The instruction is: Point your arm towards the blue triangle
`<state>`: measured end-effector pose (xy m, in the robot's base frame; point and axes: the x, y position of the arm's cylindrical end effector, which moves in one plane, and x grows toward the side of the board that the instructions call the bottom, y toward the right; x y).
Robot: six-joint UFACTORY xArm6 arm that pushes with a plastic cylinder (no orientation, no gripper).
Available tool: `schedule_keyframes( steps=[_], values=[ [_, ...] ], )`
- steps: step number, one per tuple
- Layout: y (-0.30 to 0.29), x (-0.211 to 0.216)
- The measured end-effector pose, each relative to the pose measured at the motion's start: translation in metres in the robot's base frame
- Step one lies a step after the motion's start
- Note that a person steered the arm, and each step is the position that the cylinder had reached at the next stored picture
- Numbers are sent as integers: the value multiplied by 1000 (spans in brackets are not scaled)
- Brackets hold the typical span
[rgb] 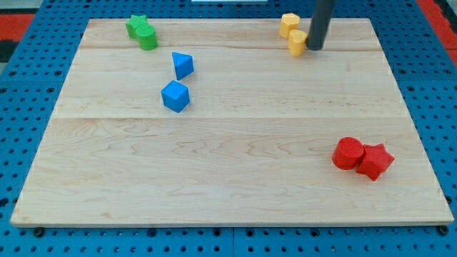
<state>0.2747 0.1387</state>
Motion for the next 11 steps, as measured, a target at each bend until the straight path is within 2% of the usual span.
schedule_keyframes(
  steps=[1, 2, 3, 4, 5, 6, 9, 11],
  values=[
    [-48, -8],
    [-88, -54],
    [-108, -65],
    [-87, -33],
    [-93, 20],
    [-112, 46],
    [-180, 72],
    [-238, 71]
  ],
)
